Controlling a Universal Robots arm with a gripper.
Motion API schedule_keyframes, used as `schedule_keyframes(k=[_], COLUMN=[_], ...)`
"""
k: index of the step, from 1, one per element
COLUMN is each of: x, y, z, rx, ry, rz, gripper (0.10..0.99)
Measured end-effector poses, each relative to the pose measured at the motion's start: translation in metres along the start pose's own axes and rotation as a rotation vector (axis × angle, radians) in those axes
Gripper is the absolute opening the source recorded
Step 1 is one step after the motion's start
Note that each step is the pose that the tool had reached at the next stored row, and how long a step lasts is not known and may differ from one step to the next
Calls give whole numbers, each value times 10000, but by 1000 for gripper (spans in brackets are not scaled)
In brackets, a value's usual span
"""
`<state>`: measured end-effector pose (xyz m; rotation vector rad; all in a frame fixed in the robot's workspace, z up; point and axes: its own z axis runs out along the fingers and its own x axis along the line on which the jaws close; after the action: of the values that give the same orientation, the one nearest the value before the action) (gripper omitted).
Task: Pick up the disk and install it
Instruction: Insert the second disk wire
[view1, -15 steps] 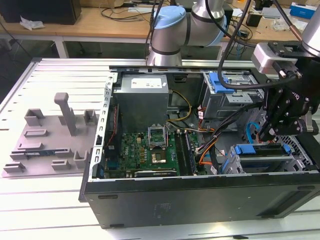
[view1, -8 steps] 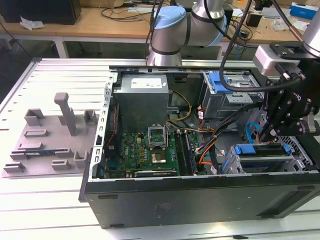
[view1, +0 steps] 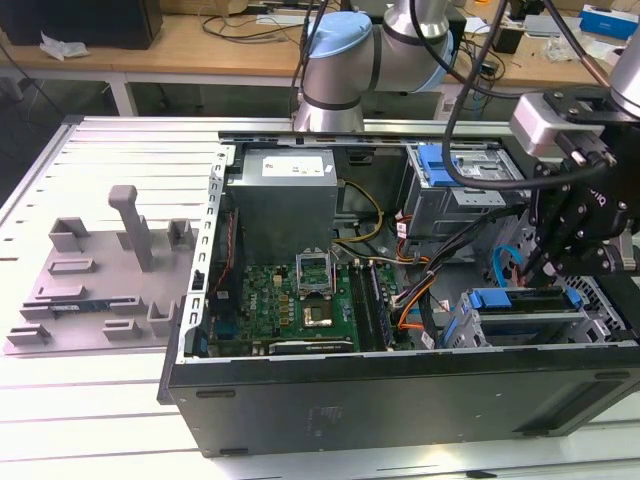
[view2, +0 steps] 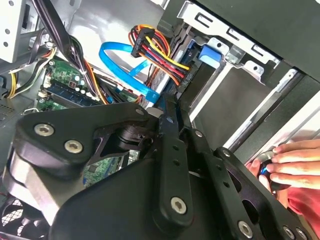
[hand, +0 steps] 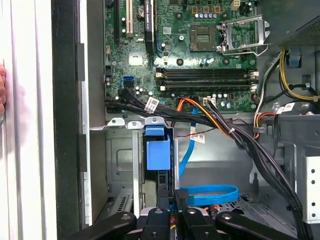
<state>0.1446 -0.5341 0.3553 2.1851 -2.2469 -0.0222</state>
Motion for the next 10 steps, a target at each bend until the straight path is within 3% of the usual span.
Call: schedule_keyframes(k=[10], x=[4], y=[-14], z=[23], rx=[0], ry=[1], rz=[-5], gripper=[161])
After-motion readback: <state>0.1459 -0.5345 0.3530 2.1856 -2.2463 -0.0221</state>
